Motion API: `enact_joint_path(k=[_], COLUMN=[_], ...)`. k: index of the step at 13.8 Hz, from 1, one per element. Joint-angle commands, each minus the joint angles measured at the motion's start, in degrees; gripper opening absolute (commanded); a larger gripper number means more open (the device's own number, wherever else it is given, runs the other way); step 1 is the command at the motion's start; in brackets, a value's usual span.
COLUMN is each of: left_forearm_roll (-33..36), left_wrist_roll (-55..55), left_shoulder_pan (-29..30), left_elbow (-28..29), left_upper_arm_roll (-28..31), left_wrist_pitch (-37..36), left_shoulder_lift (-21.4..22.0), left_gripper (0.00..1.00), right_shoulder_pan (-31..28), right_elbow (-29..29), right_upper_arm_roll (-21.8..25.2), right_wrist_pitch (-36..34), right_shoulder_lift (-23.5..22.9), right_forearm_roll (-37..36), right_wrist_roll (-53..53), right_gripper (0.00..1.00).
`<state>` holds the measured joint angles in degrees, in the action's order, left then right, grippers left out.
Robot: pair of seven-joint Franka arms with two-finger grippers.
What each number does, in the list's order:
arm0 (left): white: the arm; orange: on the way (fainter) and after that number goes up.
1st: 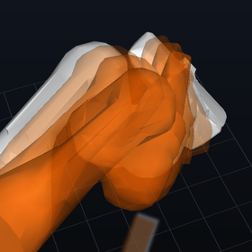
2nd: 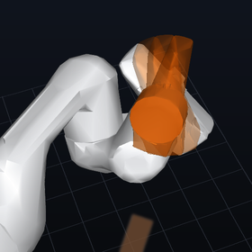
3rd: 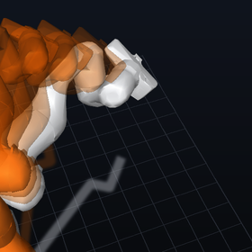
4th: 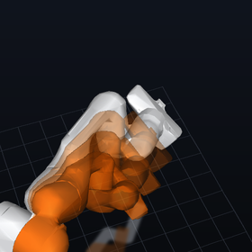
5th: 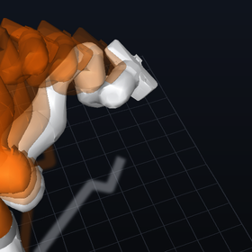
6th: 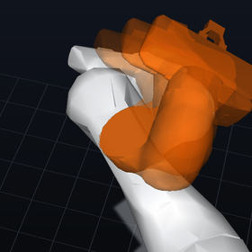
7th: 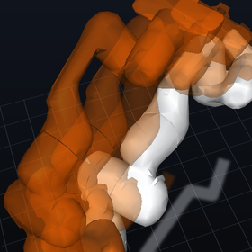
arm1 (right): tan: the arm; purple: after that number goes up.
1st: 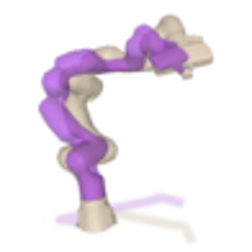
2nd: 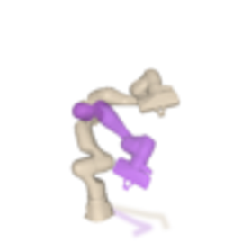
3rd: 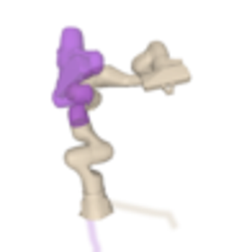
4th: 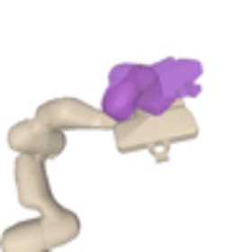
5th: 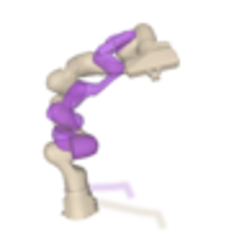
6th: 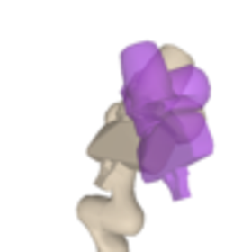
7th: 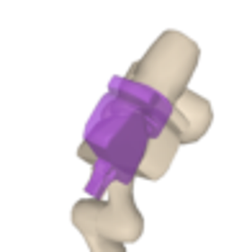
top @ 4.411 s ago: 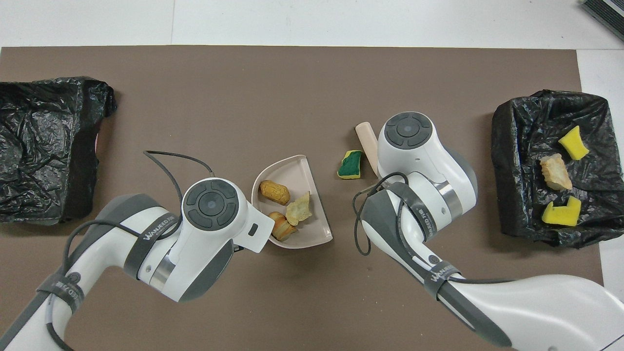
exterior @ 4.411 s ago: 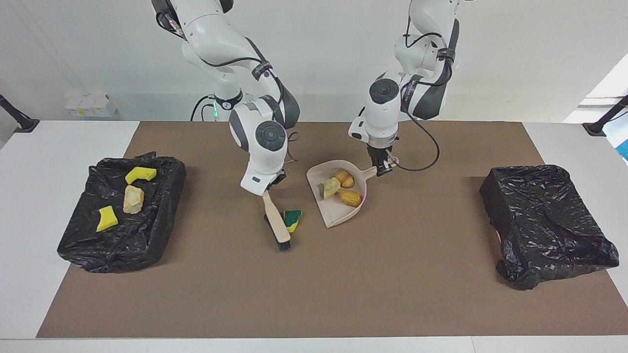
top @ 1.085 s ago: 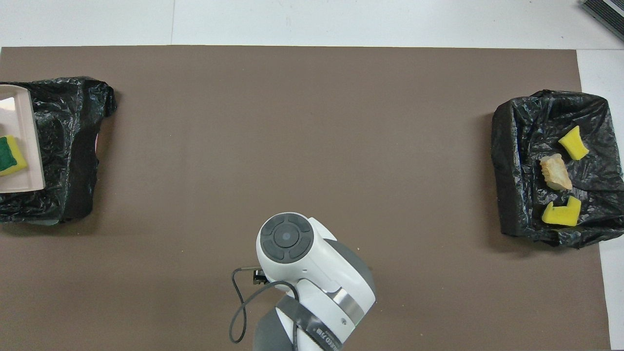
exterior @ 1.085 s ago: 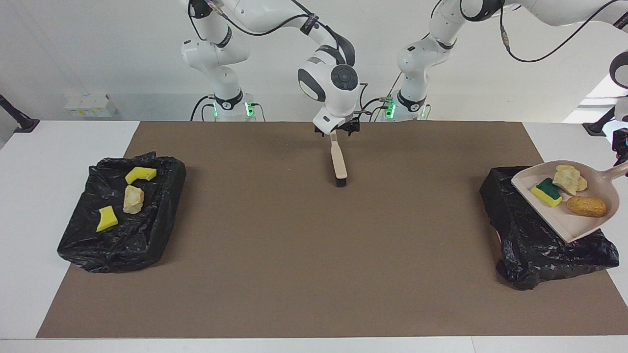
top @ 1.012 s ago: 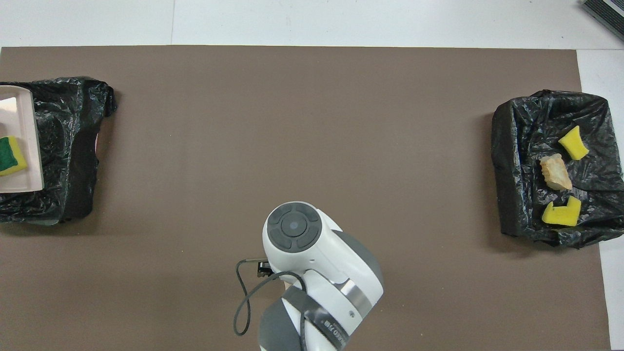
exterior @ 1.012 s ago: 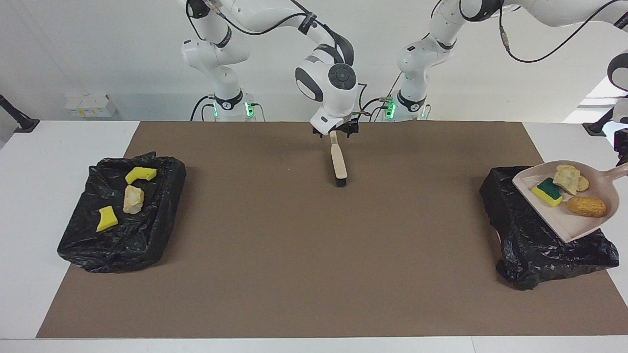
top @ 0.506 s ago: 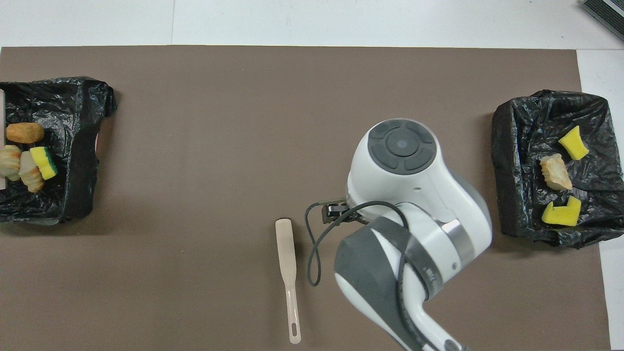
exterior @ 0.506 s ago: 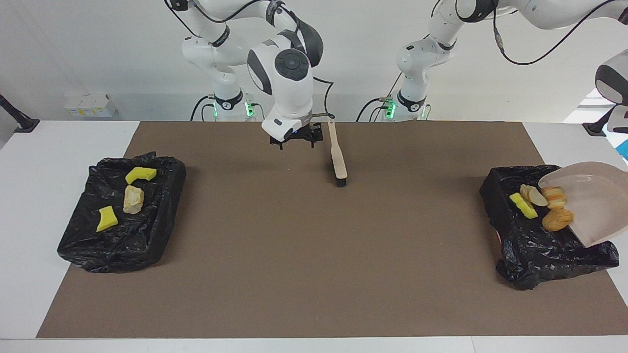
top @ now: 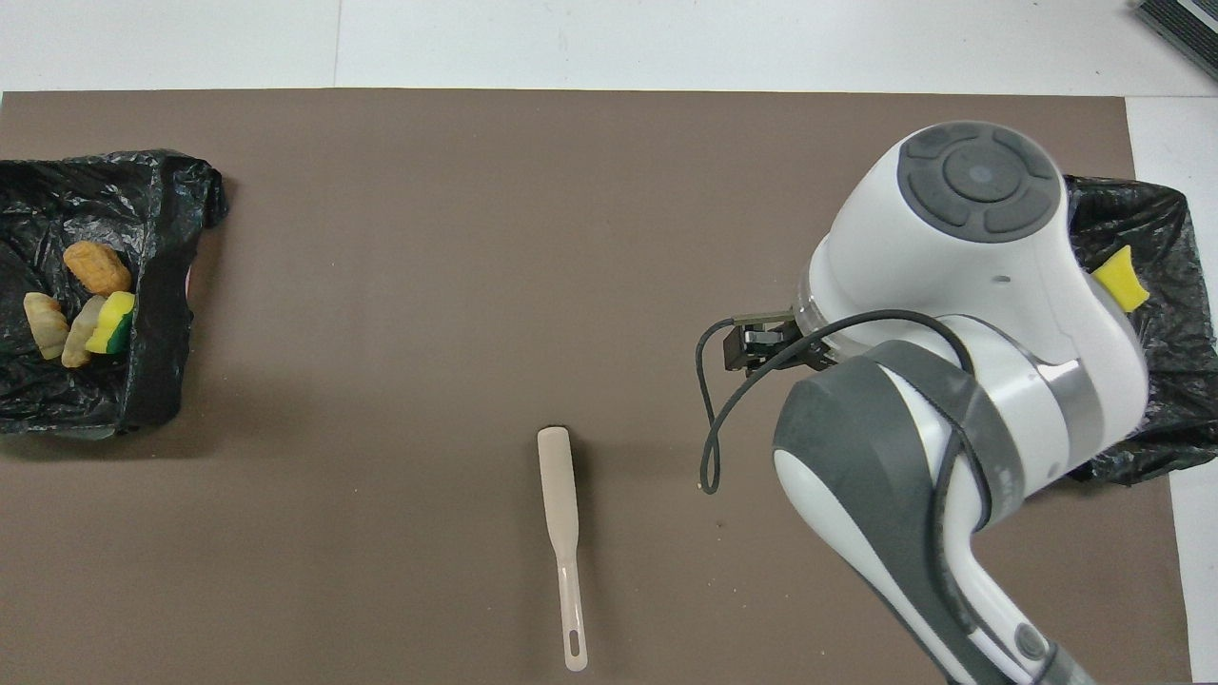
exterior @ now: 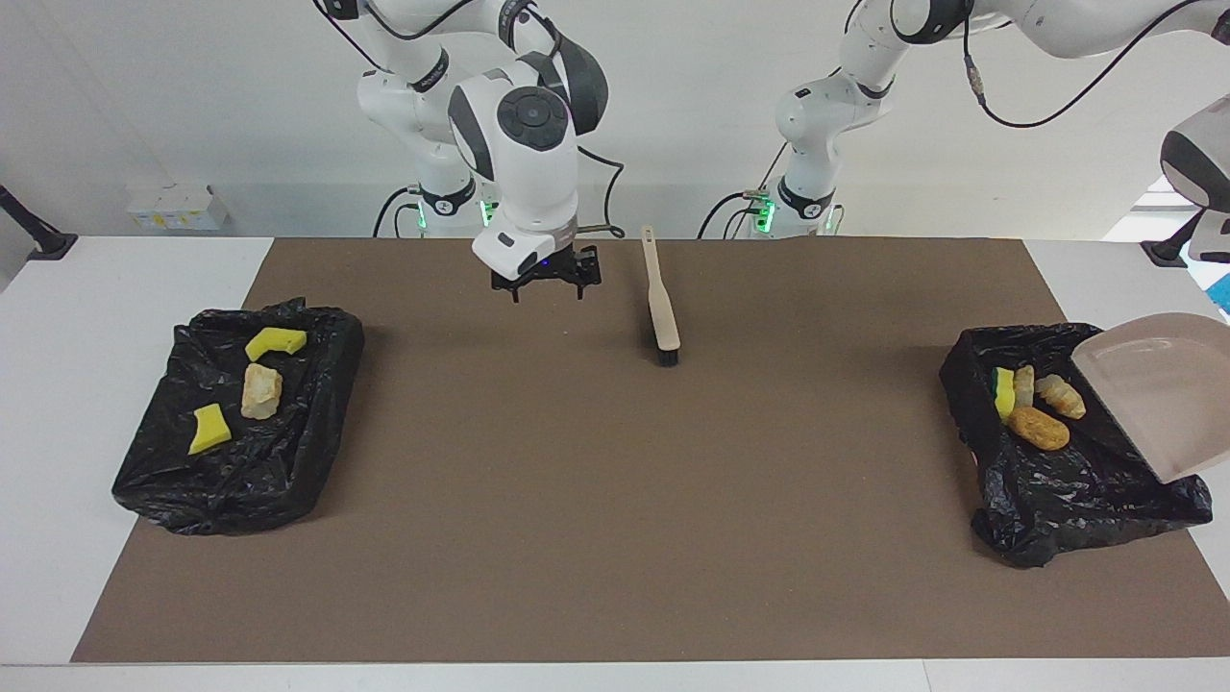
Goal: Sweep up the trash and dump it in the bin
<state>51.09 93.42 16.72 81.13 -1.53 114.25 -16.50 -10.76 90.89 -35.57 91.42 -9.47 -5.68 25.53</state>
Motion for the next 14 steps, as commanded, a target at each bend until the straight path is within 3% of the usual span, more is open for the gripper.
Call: enact_joint_path(k=[1,3,7,11,14], left_forearm_roll=[-0.98,-4.84,-19.14,-29.18,-35.42], left_wrist_roll=[-0.35,-0.78,-7.53,-27.11,-45.54], left_shoulder_pan=[-4.39,-7.74,-10.48,-15.83,-21.27], left_elbow=[-2.02,-4.47,-4.31,0.42,4.72], left_upper_arm_roll=[0.12,0.04,0.12,0.12,0.04], left_wrist_pitch=[-5.34,-9.82,-13.0,-14.58,-14.07], left_shoulder_lift=[0.16,-0.37,-0.46,0.15,-0.72], left_gripper=[0.0,0.0,0.0,0.0,0.0], right_shoulder_pan=[-1.98,-2.52,1.95,7.93,9.09], right_elbow=[-0.54,-1.32,-5.9,-6.78,-6.7], right_upper_arm_roll=[0.23,1.89,12.59,24.64,27.57], right_wrist_pitch=[-1.69,-2.91,-5.82,-5.82,-5.82], right_shoulder_lift=[2.79,2.96,2.97,4.01,5.68], right_forearm_roll=[-0.65,-0.48,-0.47,-0.56,-0.12], right_wrist_roll=[-2.05,-7.92,-15.76,-22.1,-21.67], right_gripper=[1.0,1.0,1.0,1.0,1.0])
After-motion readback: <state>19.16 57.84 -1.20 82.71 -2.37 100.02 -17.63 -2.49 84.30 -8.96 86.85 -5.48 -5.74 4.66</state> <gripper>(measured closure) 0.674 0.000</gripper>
